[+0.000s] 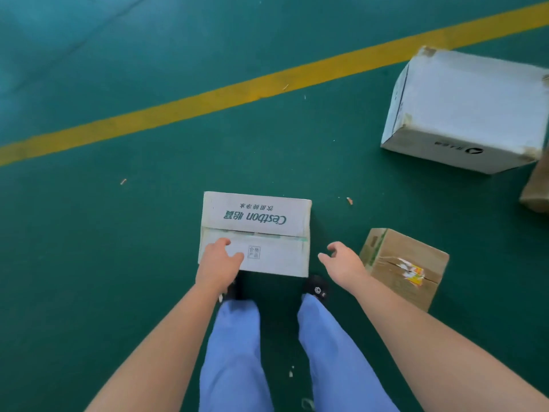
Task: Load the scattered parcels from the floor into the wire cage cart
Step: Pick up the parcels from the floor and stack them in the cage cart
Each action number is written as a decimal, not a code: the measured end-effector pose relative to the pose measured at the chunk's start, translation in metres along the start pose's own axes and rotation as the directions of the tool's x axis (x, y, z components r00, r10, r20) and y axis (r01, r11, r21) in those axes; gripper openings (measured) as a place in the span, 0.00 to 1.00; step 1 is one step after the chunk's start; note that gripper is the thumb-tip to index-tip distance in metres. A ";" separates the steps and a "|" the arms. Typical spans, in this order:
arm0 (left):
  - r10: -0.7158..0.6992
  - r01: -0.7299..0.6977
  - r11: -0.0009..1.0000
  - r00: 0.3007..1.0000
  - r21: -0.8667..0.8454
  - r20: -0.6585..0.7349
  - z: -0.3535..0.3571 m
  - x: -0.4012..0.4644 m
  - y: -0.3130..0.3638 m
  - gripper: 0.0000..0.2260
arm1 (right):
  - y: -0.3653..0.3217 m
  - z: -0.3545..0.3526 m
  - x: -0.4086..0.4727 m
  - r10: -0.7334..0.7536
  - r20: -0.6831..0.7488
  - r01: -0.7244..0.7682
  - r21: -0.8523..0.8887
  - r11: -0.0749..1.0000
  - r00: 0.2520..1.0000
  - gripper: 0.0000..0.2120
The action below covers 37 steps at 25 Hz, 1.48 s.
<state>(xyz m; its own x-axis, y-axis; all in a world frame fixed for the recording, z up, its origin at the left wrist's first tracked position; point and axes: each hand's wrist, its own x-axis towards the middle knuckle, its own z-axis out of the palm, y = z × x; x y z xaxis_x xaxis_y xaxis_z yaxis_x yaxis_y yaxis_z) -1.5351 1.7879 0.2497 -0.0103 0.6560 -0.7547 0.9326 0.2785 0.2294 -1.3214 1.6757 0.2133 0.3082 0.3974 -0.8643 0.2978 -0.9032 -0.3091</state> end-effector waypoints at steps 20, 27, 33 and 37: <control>-0.293 0.285 0.945 0.956 -0.161 -0.029 0.085 0.322 -0.117 0.50 | 0.010 0.182 0.245 0.214 -0.362 -0.236 -0.019 0.971 0.907 0.48; -0.049 0.075 0.984 0.987 0.163 -0.154 0.020 0.227 -0.045 0.48 | -0.006 0.098 0.132 0.246 -0.342 -0.247 0.040 0.968 0.907 0.38; 0.204 -0.198 0.965 0.979 0.171 -0.022 -0.065 0.080 0.078 0.45 | -0.023 -0.011 -0.045 0.370 -0.522 -0.300 0.216 0.929 0.768 0.36; 0.431 -0.425 0.879 0.902 0.216 0.022 -0.102 -0.021 0.142 0.45 | -0.017 -0.066 -0.156 0.470 -0.620 -0.327 0.337 0.883 0.628 0.36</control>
<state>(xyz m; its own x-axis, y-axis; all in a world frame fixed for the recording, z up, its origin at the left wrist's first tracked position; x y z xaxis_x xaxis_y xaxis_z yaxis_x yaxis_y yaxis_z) -1.4388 1.8851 0.3608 0.4008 0.6965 -0.5951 0.9019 -0.1858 0.3900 -1.3151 1.6398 0.3794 0.8937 -0.0743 -0.4425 -0.1428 -0.9820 -0.1236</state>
